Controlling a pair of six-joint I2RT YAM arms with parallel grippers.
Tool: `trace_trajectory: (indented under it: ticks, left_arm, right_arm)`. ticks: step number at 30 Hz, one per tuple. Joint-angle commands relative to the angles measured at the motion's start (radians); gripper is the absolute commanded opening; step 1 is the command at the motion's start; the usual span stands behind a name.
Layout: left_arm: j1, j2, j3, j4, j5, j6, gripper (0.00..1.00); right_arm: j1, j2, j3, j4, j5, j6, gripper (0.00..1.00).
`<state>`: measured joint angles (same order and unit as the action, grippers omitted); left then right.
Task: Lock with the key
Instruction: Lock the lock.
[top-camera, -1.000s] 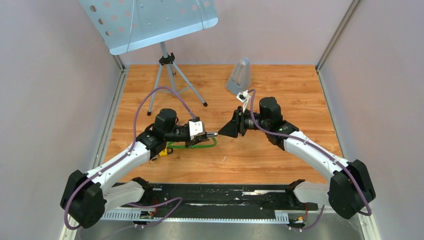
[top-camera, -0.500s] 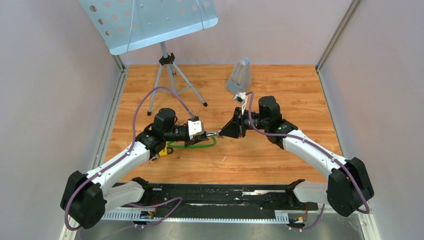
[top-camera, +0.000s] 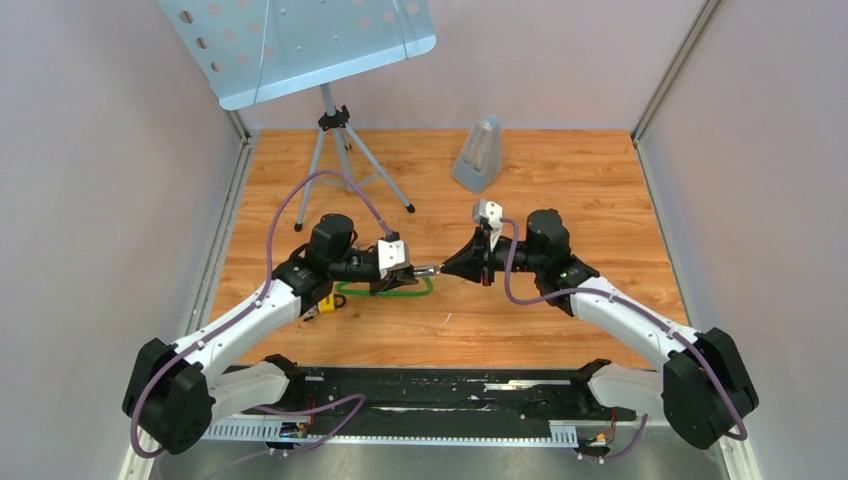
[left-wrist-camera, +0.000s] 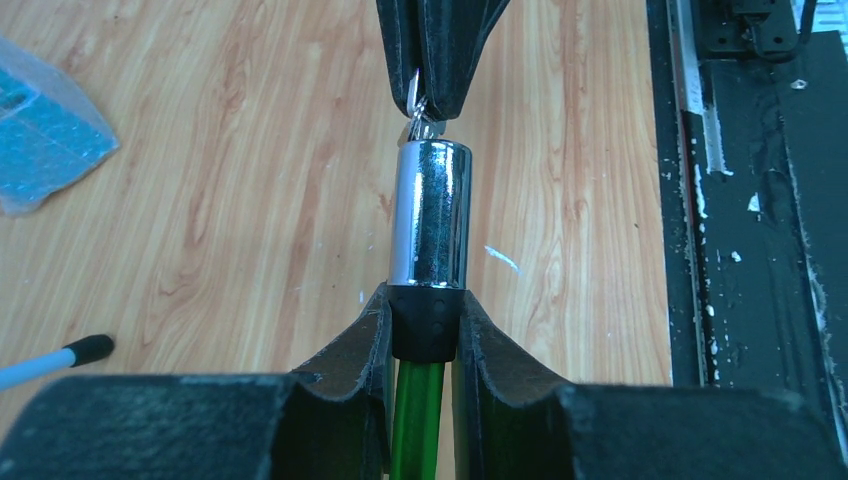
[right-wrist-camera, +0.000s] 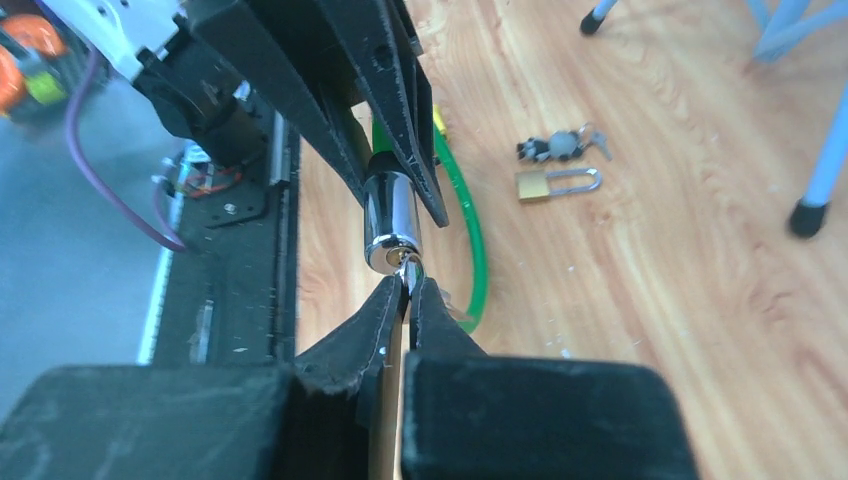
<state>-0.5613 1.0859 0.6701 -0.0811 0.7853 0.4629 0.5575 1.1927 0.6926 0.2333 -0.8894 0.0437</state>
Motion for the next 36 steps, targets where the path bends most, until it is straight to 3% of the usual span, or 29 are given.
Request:
trace_trajectory:
  ticks: [1, 6, 13, 18, 23, 28, 36]
  left_arm:
    - [0.011, 0.028, 0.030, -0.115, 0.005, -0.023, 0.00]
    - [0.013, 0.058, 0.056, -0.168, 0.060, -0.019, 0.00]
    - [0.032, 0.138, 0.152, -0.386, 0.165, 0.063, 0.00]
    - [0.041, 0.142, 0.143, -0.371, 0.167, 0.055, 0.00]
    - [0.056, 0.173, 0.167, -0.410, 0.155, 0.084, 0.00]
    - [0.067, 0.177, 0.168, -0.411, 0.146, 0.087, 0.00]
    - [0.080, 0.199, 0.170, -0.417, 0.142, 0.085, 0.00]
  right_arm:
    - [0.011, -0.064, -0.101, 0.308, 0.020, -0.234, 0.00]
    - [0.040, -0.081, -0.133, 0.446, 0.048, -0.406, 0.00]
    - [0.071, -0.042, -0.169, 0.582, 0.110, -0.590, 0.00]
    - [0.073, 0.016, -0.197, 0.674, 0.077, -0.665, 0.00]
    - [0.050, 0.014, -0.194, 0.628, 0.071, -0.710, 0.00]
    - [-0.032, -0.048, -0.165, 0.470, -0.020, -0.669, 0.00]
    - [-0.103, -0.125, -0.129, 0.353, -0.101, -0.587, 0.00]
